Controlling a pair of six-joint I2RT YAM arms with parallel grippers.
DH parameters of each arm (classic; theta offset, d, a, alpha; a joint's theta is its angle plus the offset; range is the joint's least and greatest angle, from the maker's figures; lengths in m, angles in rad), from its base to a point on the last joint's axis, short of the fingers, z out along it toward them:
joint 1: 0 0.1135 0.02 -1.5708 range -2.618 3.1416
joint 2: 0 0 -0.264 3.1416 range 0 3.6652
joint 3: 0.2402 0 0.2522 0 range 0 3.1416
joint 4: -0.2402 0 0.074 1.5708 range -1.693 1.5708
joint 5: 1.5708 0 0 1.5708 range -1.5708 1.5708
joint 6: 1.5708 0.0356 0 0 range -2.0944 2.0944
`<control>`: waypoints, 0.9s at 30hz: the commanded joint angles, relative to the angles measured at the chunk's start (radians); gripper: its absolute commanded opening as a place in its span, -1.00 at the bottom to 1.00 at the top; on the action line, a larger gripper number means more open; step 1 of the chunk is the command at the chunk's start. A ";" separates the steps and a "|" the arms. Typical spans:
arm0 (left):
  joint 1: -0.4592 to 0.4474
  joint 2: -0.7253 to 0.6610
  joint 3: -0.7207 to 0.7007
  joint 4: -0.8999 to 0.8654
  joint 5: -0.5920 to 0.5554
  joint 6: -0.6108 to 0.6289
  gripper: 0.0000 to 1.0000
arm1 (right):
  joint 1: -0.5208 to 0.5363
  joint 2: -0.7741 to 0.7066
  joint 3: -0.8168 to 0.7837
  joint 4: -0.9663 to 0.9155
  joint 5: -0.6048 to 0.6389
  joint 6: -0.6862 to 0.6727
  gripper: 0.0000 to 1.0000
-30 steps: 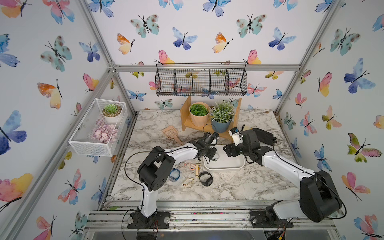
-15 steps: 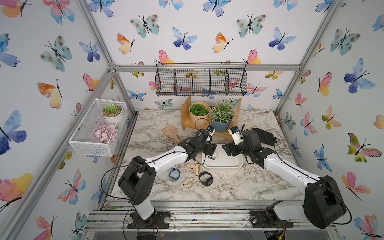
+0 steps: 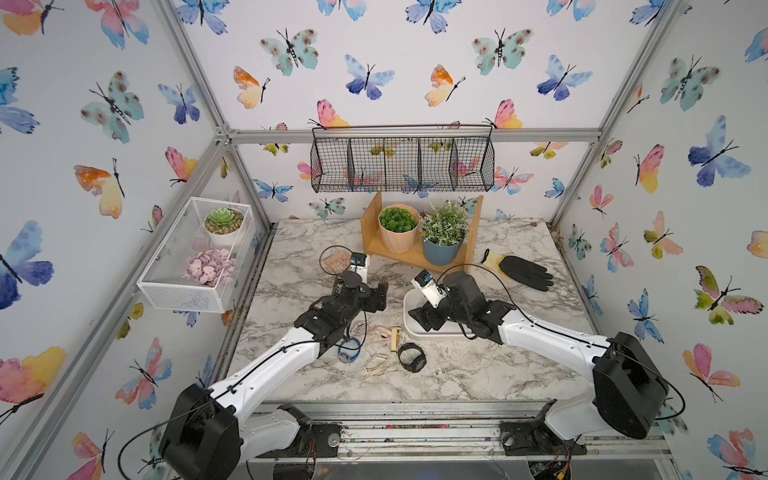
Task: Put the watch into the storage box
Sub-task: Pick up the watch at the center of the board.
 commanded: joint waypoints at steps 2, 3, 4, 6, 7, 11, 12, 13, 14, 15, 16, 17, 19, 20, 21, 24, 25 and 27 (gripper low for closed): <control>0.099 -0.089 -0.060 -0.056 -0.010 -0.055 0.82 | 0.060 0.122 0.142 -0.042 -0.049 -0.057 0.44; 0.119 -0.099 -0.068 -0.068 -0.008 -0.055 0.83 | 0.071 0.159 0.176 -0.061 -0.048 -0.068 0.42; 0.136 -0.106 -0.073 -0.074 -0.007 -0.057 0.83 | 0.077 0.190 0.204 -0.075 -0.042 -0.074 0.41; 0.185 -0.113 -0.082 -0.091 0.017 -0.062 0.83 | 0.087 0.256 0.264 -0.101 -0.047 -0.085 0.38; 0.204 -0.115 -0.088 -0.094 0.029 -0.065 0.83 | 0.090 0.282 0.287 -0.104 -0.057 -0.087 0.36; 0.261 -0.124 -0.111 -0.101 0.070 -0.077 0.83 | 0.113 0.388 0.386 -0.134 -0.070 -0.094 0.20; 0.269 -0.127 -0.118 -0.100 0.074 -0.081 0.83 | 0.121 0.414 0.407 -0.139 -0.069 -0.098 0.18; 0.274 -0.127 -0.123 -0.101 0.078 -0.082 0.83 | 0.126 0.436 0.423 -0.143 -0.072 -0.101 0.18; 0.281 -0.126 -0.126 -0.104 0.083 -0.085 0.83 | 0.131 0.461 0.440 -0.147 -0.072 -0.101 0.18; 0.286 -0.124 -0.128 -0.108 0.088 -0.086 0.83 | 0.134 0.485 0.455 -0.149 -0.075 -0.099 0.17; 0.290 -0.122 -0.130 -0.109 0.092 -0.088 0.83 | 0.136 0.505 0.468 -0.153 -0.078 -0.099 0.15; 0.292 -0.119 -0.133 -0.111 0.093 -0.090 0.83 | 0.139 0.527 0.480 -0.153 -0.080 -0.098 0.13; 0.298 -0.115 -0.140 -0.109 0.099 -0.092 0.83 | 0.142 0.564 0.509 -0.160 -0.082 -0.095 0.08; 0.301 -0.112 -0.144 -0.107 0.103 -0.095 0.83 | 0.144 0.585 0.525 -0.166 -0.085 -0.095 0.06; 0.303 -0.110 -0.148 -0.105 0.106 -0.096 0.83 | 0.145 0.598 0.536 -0.167 -0.084 -0.095 0.03; 0.306 -0.096 -0.153 -0.095 0.122 -0.099 0.83 | 0.147 0.637 0.568 -0.172 -0.088 -0.095 -0.05; 0.306 -0.092 -0.155 -0.091 0.130 -0.101 0.83 | 0.148 0.647 0.579 -0.173 -0.090 -0.095 -0.08; 0.308 -0.087 -0.159 -0.085 0.138 -0.101 0.83 | 0.150 0.666 0.593 -0.174 -0.091 -0.095 -0.13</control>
